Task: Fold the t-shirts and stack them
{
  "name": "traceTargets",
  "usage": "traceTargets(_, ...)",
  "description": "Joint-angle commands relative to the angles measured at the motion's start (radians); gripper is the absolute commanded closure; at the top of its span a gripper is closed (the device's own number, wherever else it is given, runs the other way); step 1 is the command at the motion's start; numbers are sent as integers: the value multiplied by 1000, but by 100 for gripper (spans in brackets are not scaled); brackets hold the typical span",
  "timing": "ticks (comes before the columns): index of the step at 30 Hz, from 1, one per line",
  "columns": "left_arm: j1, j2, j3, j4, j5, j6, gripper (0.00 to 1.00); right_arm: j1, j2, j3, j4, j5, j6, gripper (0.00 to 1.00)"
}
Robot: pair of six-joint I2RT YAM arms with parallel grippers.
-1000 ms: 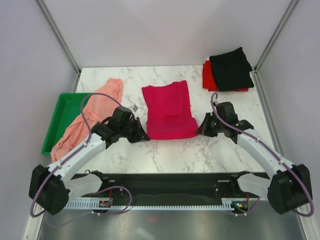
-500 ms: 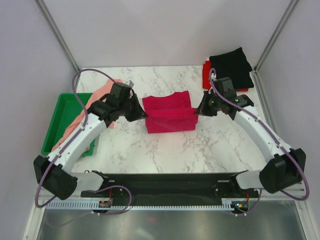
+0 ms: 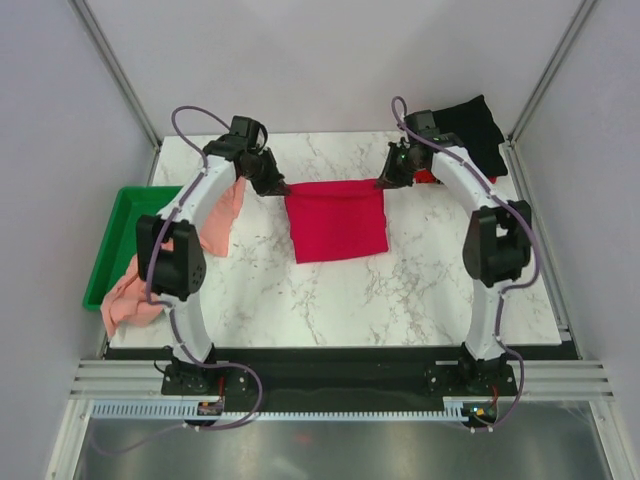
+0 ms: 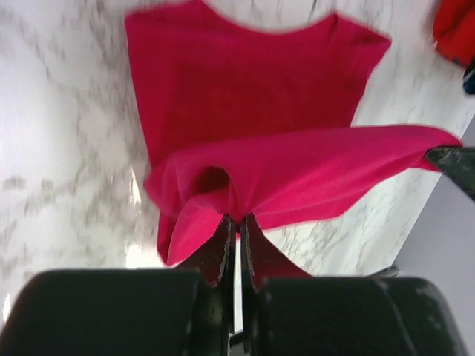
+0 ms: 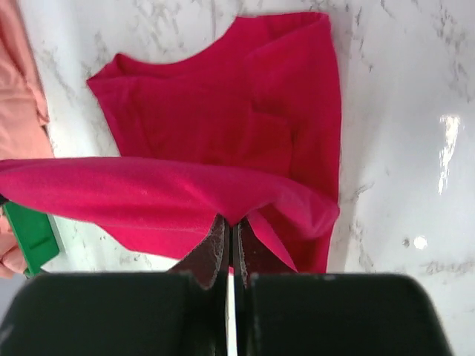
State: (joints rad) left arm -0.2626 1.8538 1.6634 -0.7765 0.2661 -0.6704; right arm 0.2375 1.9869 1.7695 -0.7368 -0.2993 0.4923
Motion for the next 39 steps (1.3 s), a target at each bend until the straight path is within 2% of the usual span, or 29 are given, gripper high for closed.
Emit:
traceTargets(1, 81, 184, 212, -15, 114, 65, 95, -38, 200, 253, -39, -29, -23, 96)
traceTargets(2, 95, 314, 275, -35, 163, 58, 89, -43, 324, 404, -65, -43, -23, 82)
traceTargets(3, 109, 374, 338, -40, 192, 54, 80, -47, 386, 406, -65, -34, -17, 64)
traceTargets(4, 140, 454, 478, -44, 229, 49, 62, -52, 441, 561, -78, -35, 1, 50)
traceTargets(5, 154, 516, 554, -58, 255, 40, 54, -69, 487, 627, -73, -49, 30, 38)
traceTargets(6, 167, 642, 635, -87, 295, 8, 46, -72, 554, 727, -61, -58, 46, 31)
traceTargets(7, 192, 686, 770, -124, 330, -4, 35, -78, 570, 755, -35, -66, 57, 24)
traceTargets(8, 198, 714, 807, -124, 361, -15, 20, -79, 558, 760, -10, -78, 68, 21)
traceTargets(9, 201, 728, 828, -122, 387, -20, 14, -79, 532, 693, 17, -81, 63, 20)
traceTargets(11, 198, 684, 797, -121, 377, 8, 12, -78, 443, 545, 130, -78, 52, 19)
traceTargets(12, 194, 656, 764, -115, 351, 37, 12, -76, 334, 447, 186, -75, 49, 19)
traceTargets(13, 189, 589, 680, -110, 340, 49, 12, -75, 281, 259, 282, -57, 49, 19)
traceTargets(15, 180, 526, 542, -95, 309, 81, 12, -72, 151, 25, 371, -46, 49, 18)
traceTargets(17, 174, 420, 451, -81, 286, 104, 13, -50, 57, -100, 410, -23, 43, 19)
traceTargets(18, 169, 379, 409, -76, 276, 114, 14, -40, 35, -202, 443, -15, 35, 19)
traceTargets(21, 151, 227, 253, -64, 248, 138, 15, 3, -14, -357, 476, -1, 28, 20)
traceTargets(26, 135, -26, -9, -46, 229, 160, 16, 60, -34, -508, 514, 54, 40, 36)
traceTargets(27, 135, -106, -45, -43, 223, 164, 16, 68, -43, -539, 516, 87, 40, 36)
traceTargets(30, 135, -209, -169, -38, 216, 169, 16, 112, -63, -590, 507, 143, 57, 38)
traceTargets(34, 135, -352, -302, -37, 191, 175, 16, 231, -86, -637, 514, 155, 141, 41)
traceTargets(37, 137, -405, -346, -37, 180, 183, 16, 325, -115, -654, 528, 158, 203, 41)
traceTargets(39, 137, -429, -353, -46, 188, 190, 16, 344, -155, -651, 518, 173, 216, 40)
